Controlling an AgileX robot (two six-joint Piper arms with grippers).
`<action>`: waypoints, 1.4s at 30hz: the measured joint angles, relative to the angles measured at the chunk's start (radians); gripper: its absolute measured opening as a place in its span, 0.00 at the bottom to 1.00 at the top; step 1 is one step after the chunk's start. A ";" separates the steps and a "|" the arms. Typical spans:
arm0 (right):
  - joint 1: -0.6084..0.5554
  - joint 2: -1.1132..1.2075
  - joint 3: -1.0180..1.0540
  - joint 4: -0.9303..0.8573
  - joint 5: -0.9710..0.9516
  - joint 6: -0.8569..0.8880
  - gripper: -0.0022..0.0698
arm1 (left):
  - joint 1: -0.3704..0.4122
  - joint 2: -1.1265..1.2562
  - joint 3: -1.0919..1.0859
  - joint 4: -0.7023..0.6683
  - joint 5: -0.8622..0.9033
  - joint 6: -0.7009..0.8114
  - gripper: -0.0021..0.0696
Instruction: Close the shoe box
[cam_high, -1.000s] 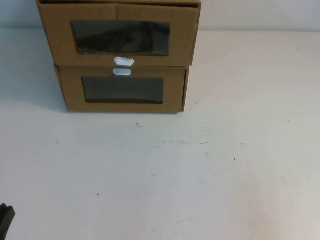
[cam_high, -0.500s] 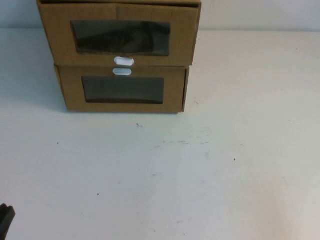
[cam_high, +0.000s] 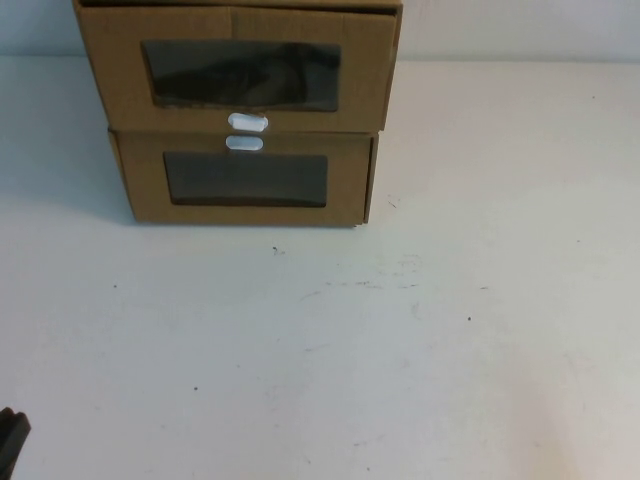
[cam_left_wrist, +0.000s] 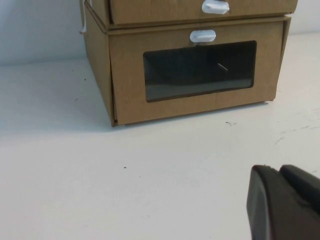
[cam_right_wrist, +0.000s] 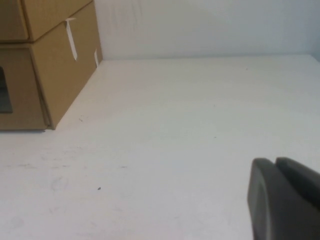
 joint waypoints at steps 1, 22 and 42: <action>0.000 -0.001 0.005 0.011 0.005 -0.010 0.01 | 0.000 0.000 0.000 0.000 0.000 0.000 0.03; 0.000 -0.004 0.007 0.080 0.181 -0.026 0.01 | 0.000 0.000 0.000 0.000 0.000 0.000 0.03; 0.000 -0.004 0.007 0.082 0.184 -0.028 0.01 | 0.052 -0.002 0.000 0.658 -0.017 -0.512 0.03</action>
